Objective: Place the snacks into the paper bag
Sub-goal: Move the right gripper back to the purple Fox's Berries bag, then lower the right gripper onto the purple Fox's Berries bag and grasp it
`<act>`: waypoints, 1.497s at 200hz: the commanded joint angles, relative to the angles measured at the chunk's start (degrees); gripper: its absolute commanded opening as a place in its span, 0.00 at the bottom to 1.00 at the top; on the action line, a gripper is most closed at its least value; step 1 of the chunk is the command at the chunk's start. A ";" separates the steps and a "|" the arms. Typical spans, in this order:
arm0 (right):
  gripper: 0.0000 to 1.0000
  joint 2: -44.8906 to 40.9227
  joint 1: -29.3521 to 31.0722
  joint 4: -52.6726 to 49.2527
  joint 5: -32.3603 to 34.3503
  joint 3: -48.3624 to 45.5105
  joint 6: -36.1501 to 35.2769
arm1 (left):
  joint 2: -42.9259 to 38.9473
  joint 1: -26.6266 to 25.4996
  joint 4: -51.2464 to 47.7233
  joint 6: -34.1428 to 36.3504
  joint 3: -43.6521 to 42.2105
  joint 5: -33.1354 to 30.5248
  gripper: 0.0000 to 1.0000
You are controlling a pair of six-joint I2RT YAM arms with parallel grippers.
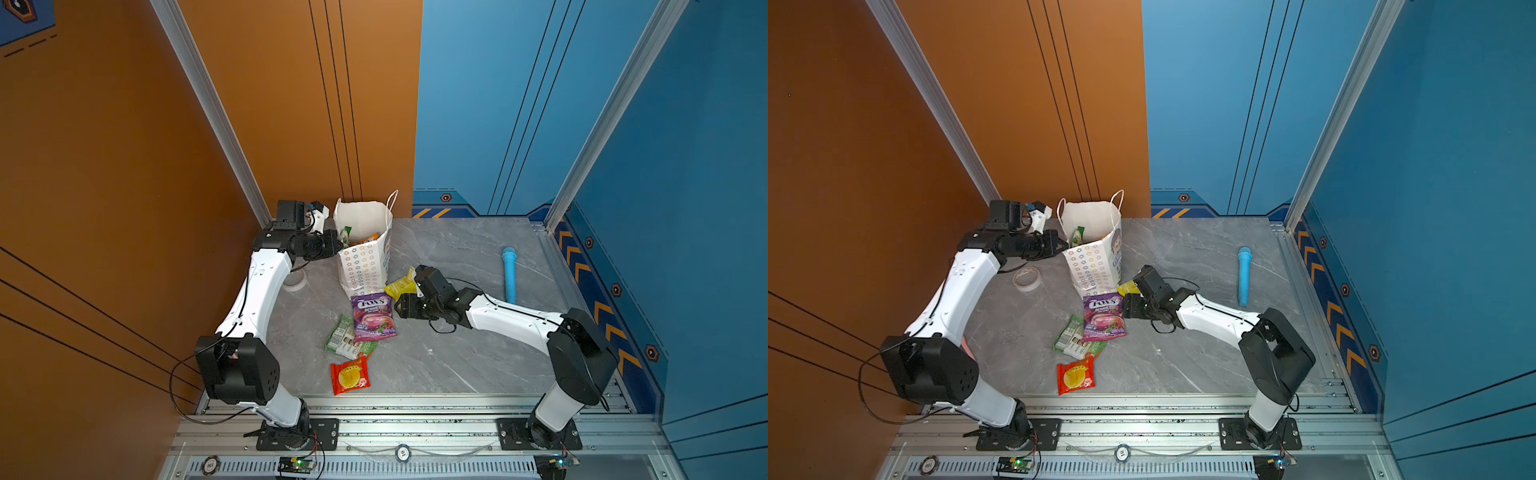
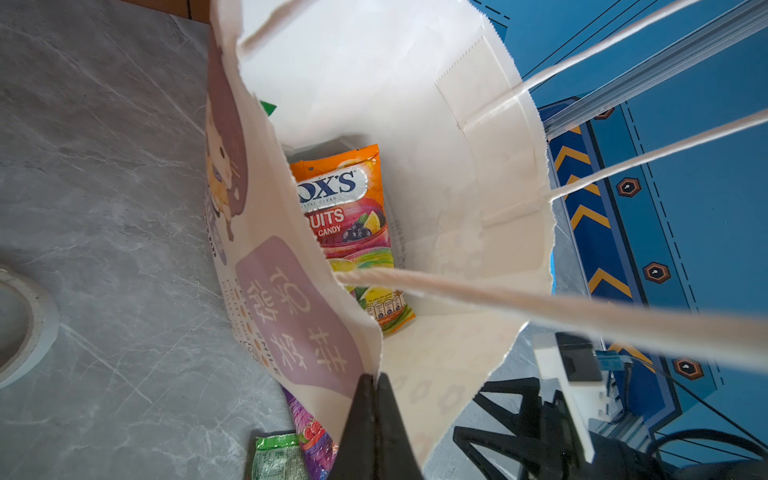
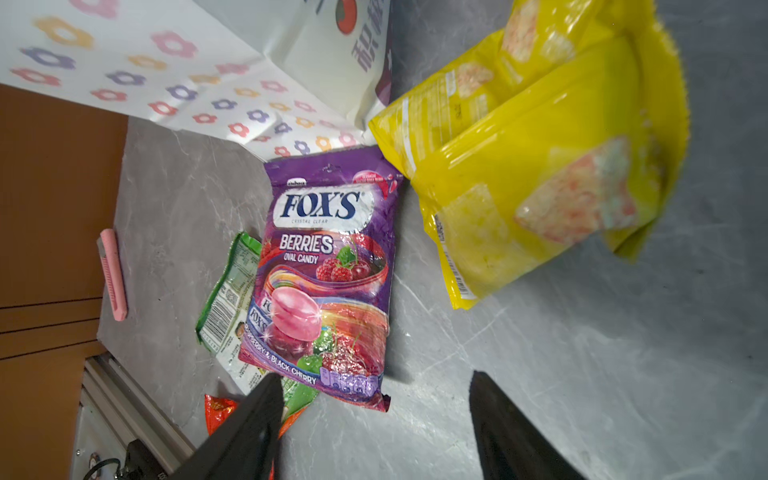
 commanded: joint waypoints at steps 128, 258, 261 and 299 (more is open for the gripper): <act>0.58 14.09 2.46 7.14 -6.25 5.87 8.28 | -0.89 0.08 -1.57 0.24 -1.29 -0.83 0.02; 0.23 17.50 2.49 11.96 -8.07 5.37 11.97 | -0.90 -0.06 -1.61 0.33 -1.45 -1.50 0.02; 0.22 17.48 2.47 12.34 -8.18 5.28 12.17 | -0.86 -0.06 -1.61 0.33 -1.39 -1.59 0.02; 0.09 15.11 2.19 12.92 -8.49 4.97 12.56 | -0.61 -0.06 -1.61 0.43 -1.46 -1.73 0.02</act>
